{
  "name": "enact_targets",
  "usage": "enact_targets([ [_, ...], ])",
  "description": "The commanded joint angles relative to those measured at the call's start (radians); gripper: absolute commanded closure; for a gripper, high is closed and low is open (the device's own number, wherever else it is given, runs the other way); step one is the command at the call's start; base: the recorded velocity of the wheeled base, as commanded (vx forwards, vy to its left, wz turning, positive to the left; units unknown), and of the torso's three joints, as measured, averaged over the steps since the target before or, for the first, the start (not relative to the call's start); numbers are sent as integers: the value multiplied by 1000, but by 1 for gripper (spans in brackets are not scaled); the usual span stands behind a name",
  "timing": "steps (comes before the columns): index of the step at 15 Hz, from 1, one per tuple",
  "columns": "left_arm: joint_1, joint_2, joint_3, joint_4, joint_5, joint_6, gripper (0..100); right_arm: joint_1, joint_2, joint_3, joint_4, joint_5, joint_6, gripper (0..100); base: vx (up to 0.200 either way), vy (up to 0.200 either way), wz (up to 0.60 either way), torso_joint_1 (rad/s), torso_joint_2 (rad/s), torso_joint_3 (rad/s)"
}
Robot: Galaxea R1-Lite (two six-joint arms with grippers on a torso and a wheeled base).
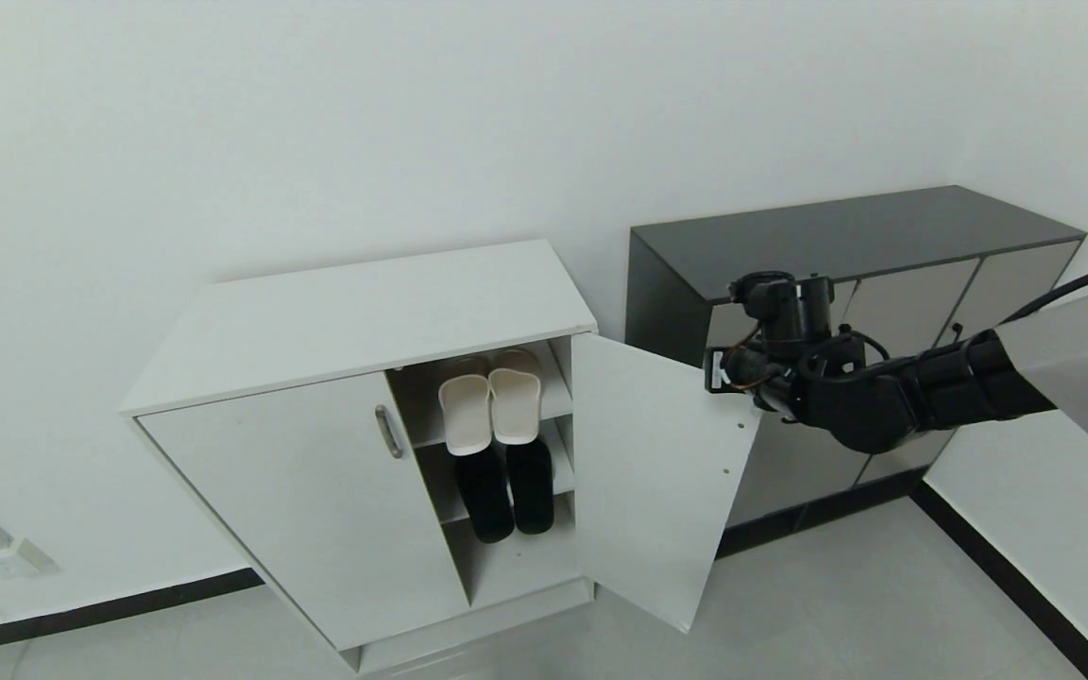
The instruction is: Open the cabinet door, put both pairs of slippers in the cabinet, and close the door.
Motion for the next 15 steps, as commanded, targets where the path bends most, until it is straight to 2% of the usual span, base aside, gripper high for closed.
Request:
enact_targets([
  [1, 0, 1, 0, 0, 0, 0, 100, -2, 24, -6, -2, 0, 0, 100, 0, 0, 0, 0, 0, 0],
  [8, 0, 1, 0, 0, 0, 0, 100, 16, 27, -3, 4, -1, 9, 100, 0, 0, 0, 0, 0, 0],
  [10, 0, 1, 0, 0, 0, 0, 100, 76, -25, 40, 9, -4, 23, 100, 0, 0, 0, 0, 0, 0],
  [13, 0, 1, 0, 0, 0, 0, 100, 219, -122, 144, 0, -8, 26, 100, 0, 0, 0, 0, 0, 0],
  [15, 0, 1, 0, 0, 0, 0, 100, 273, -168, 170, 0, -8, 23, 100, 0, 0, 0, 0, 0, 0],
])
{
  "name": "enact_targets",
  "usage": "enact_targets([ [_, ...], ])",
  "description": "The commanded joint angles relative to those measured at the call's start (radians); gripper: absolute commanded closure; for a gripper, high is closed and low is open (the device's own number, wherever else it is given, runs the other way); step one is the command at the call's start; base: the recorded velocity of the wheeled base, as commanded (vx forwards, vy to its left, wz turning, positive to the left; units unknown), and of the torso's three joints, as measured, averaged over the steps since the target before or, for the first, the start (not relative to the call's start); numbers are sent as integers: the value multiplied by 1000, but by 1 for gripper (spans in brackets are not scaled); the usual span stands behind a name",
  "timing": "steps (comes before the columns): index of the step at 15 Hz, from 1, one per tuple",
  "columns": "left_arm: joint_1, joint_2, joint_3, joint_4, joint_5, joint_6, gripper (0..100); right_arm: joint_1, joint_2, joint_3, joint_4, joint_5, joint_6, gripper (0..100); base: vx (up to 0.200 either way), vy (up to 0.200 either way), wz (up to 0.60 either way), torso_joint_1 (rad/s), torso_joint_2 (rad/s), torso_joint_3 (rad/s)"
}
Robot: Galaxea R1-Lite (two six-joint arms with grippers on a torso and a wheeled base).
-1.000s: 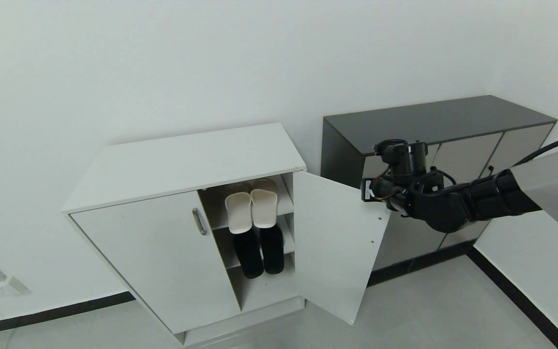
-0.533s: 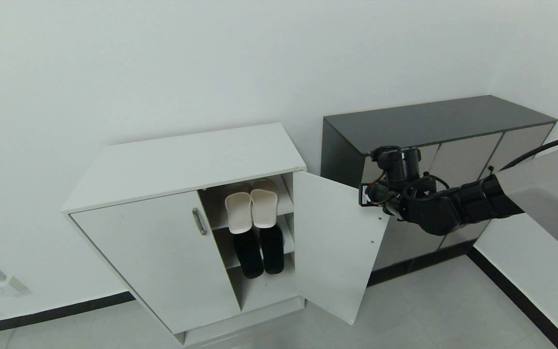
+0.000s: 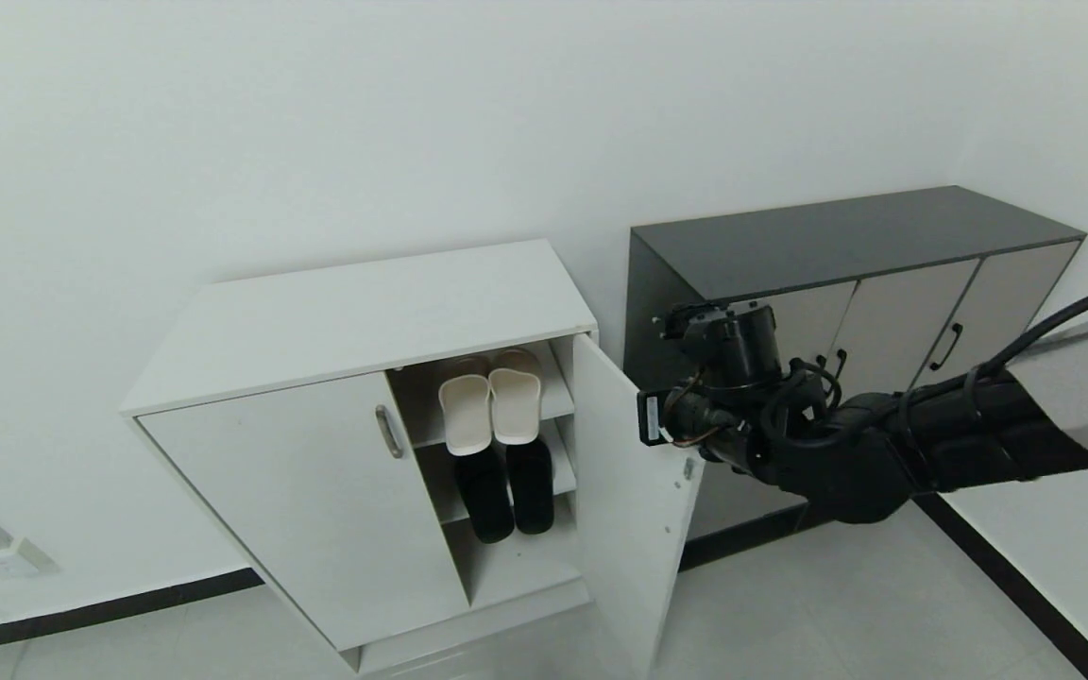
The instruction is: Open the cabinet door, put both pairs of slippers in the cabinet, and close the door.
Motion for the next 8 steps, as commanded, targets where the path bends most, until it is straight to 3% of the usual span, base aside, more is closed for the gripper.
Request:
enact_targets([
  [1, 0, 1, 0, 0, 0, 0, 100, 47, -77, 35, -2, -4, -5, 100, 0, 0, 0, 0, 0, 0],
  [4, 0, 1, 0, 0, 0, 0, 100, 50, -106, 103, -8, 0, -63, 100, 0, 0, 0, 0, 0, 0],
  [8, 0, 1, 0, 0, 0, 0, 100, 57, -94, 164, -131, 3, -103, 100, 0, 0, 0, 0, 0, 0],
])
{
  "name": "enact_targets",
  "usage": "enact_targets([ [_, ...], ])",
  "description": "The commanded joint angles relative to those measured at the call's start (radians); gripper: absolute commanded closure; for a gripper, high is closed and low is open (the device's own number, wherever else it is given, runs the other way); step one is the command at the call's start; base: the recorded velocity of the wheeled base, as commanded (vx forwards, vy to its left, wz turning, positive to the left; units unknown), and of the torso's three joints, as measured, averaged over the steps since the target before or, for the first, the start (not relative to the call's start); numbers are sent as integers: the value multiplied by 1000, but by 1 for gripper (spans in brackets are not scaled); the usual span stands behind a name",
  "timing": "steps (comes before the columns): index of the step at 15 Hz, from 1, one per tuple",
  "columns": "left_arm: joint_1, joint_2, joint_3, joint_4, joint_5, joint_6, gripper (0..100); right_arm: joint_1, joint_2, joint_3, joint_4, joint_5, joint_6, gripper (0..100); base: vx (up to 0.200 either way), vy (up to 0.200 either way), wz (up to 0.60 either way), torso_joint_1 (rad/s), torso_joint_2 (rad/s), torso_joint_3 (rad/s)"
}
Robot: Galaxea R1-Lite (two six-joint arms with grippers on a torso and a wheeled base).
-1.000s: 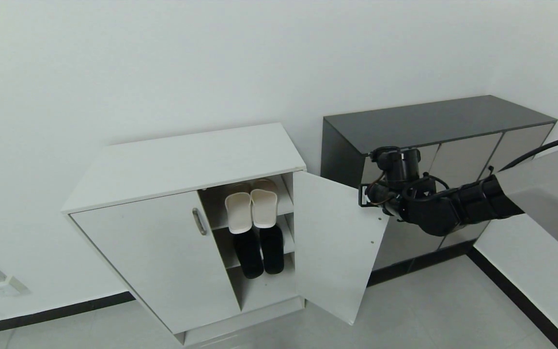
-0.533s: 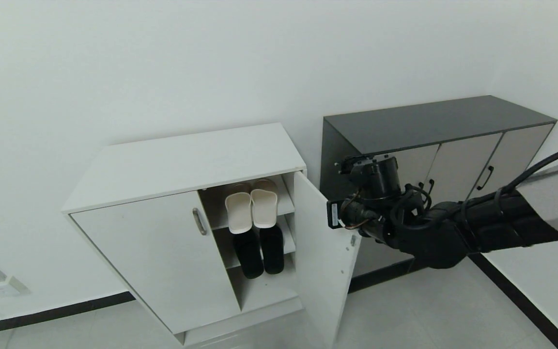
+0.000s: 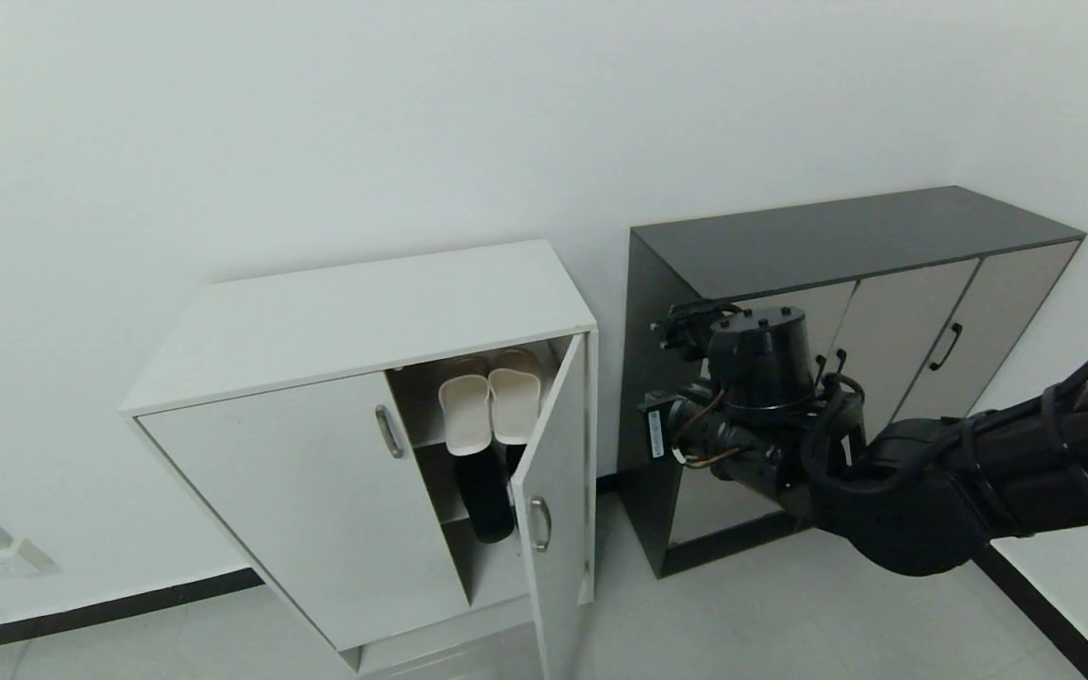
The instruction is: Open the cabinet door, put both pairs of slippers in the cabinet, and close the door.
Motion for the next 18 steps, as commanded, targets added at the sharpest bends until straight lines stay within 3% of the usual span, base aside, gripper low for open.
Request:
enact_targets([
  [1, 0, 1, 0, 0, 0, 0, 100, 13, 1, 28, -15, 0, -8, 100, 0, 0, 0, 0, 0, 0],
  [7, 0, 1, 0, 0, 0, 0, 100, 26, 15, 40, -20, 4, -7, 100, 0, 0, 600, -1, 5, 0],
  [10, 0, 1, 0, 0, 0, 0, 100, 26, 16, 65, -42, 41, -7, 100, 0, 0, 0, 0, 0, 0],
  [15, 0, 1, 0, 0, 0, 0, 100, 20, 7, 212, -215, 169, -24, 100, 0, 0, 0, 0, 0, 0],
  [18, 0, 1, 0, 0, 0, 0, 100, 17, 4, 372, -402, 264, -27, 100, 0, 0, 0, 0, 0, 0],
])
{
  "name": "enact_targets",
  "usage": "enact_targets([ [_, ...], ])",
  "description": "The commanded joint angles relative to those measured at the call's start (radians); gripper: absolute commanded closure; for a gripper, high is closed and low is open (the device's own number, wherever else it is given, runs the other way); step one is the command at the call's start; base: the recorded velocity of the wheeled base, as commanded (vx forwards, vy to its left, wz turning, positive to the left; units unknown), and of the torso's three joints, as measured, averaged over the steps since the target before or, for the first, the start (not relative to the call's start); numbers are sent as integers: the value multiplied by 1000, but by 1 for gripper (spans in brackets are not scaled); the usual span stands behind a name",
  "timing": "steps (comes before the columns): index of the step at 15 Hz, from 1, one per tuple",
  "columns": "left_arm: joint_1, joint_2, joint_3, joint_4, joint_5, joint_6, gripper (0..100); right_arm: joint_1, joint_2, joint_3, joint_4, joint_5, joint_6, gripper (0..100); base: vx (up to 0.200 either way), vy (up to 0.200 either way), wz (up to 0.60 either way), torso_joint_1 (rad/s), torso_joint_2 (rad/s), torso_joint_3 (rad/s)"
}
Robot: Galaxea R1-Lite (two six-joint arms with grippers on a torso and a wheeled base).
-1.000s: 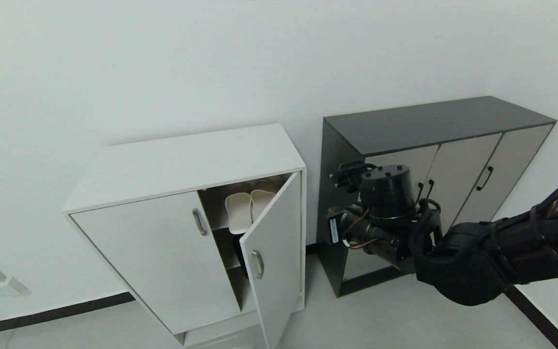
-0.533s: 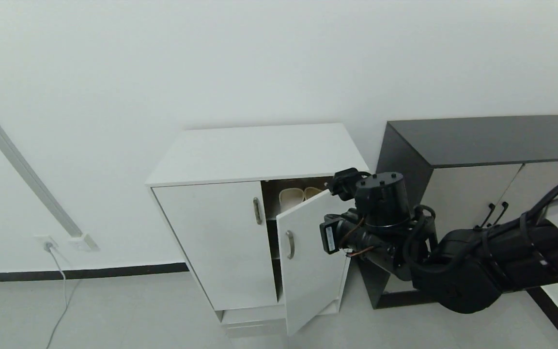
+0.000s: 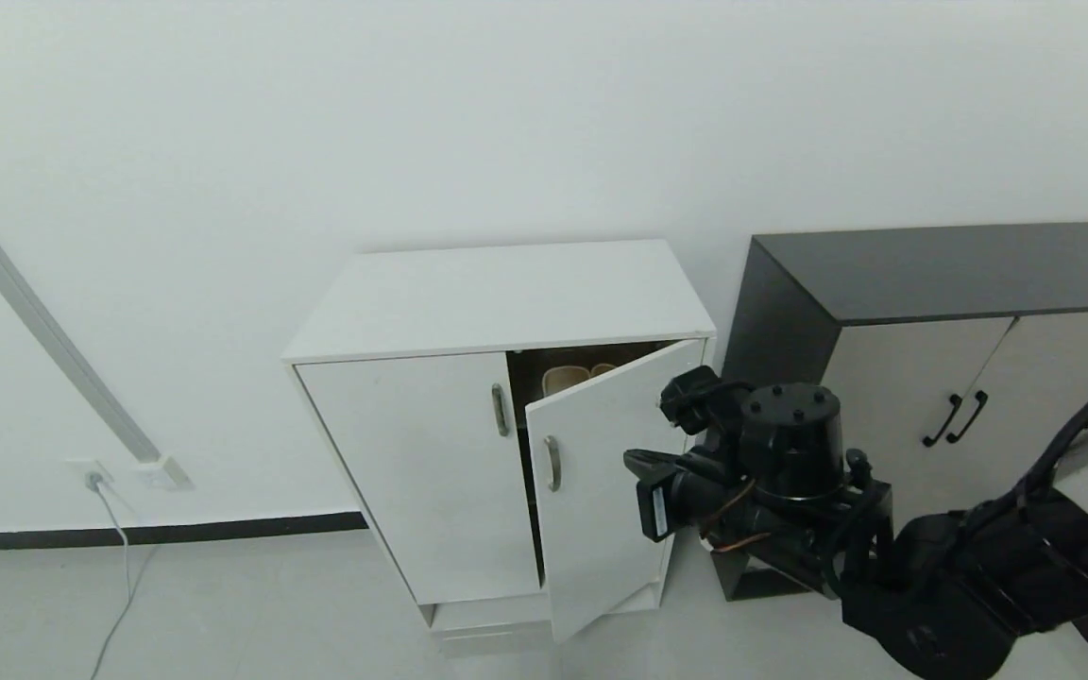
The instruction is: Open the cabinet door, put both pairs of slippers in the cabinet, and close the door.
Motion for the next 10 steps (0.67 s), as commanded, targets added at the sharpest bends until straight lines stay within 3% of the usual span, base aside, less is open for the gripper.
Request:
enact_targets([
  [1, 0, 1, 0, 0, 0, 0, 100, -2, -1, 124, -80, 43, -1, 100, 0, 0, 0, 0, 0, 0],
  [2, 0, 1, 0, 0, 0, 0, 100, -2, 1, 149, -109, 49, 1, 100, 0, 0, 0, 0, 0, 0],
  [10, 0, 1, 0, 1, 0, 0, 100, 1, 24, 185, -144, 51, 1, 100, 200, 0, 0, 4, 4, 4],
])
